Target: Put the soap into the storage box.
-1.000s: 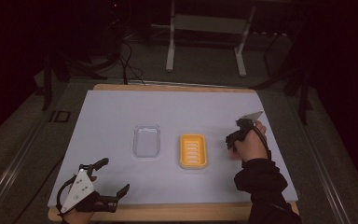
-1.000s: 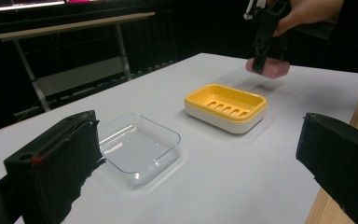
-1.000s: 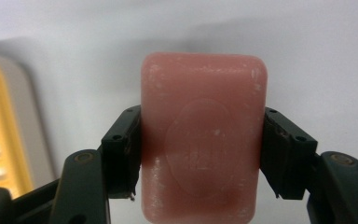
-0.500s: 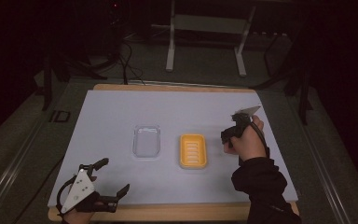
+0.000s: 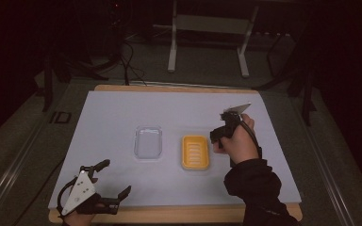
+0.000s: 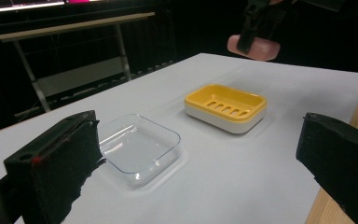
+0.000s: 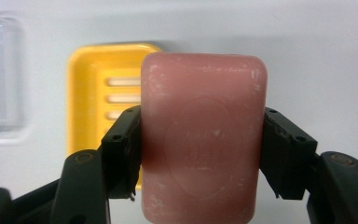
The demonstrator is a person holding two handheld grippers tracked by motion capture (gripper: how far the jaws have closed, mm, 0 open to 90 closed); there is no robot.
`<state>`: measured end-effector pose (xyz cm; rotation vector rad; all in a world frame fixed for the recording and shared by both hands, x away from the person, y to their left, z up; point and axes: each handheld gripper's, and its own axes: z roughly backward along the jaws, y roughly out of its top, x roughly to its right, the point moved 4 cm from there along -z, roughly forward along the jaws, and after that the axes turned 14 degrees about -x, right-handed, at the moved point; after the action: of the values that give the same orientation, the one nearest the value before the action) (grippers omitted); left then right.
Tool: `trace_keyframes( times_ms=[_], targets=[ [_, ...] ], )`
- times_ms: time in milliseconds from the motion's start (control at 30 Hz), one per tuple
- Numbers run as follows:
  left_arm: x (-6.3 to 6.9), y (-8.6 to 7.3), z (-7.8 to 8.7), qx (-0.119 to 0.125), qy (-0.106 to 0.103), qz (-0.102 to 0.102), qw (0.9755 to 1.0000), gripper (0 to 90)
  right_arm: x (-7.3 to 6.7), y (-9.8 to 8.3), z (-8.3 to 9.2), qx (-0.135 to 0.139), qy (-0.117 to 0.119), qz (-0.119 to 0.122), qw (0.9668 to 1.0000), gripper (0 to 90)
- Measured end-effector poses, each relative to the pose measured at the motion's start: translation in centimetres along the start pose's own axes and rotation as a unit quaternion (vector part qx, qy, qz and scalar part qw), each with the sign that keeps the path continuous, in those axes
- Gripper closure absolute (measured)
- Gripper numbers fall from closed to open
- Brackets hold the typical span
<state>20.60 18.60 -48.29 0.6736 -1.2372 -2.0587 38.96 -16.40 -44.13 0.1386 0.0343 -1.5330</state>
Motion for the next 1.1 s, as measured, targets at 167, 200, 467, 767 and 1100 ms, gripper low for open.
trace_keyframes(
  times_ms=[167,200,467,767,1100],
  targets=[
    [0.0,0.0,0.0,0.0,0.0,0.0,1.0,0.4,-1.9,-0.2,0.1,0.002,0.005,0.012,0.9999,37.8],
    [0.0,0.0,0.0,0.0,0.0,-0.001,1.0,0.4,-2.2,-0.3,0.0,0.001,0.004,0.014,0.9999,37.8],
    [0.0,0.0,0.1,0.0,0.0,-0.002,1.0,0.4,-4.5,-0.5,-0.9,-0.001,0.011,0.027,0.9996,37.8],
    [0.0,0.0,0.0,-0.002,0.002,-0.004,1.0,0.4,-5.5,-0.5,-3.1,-0.018,0.016,0.024,0.9994,37.8],
    [0.1,0.0,0.0,-0.004,0.003,-0.006,1.0,0.4,-5.8,-0.1,-6.0,-0.036,0.015,0.014,0.9991,37.7]
  ],
)
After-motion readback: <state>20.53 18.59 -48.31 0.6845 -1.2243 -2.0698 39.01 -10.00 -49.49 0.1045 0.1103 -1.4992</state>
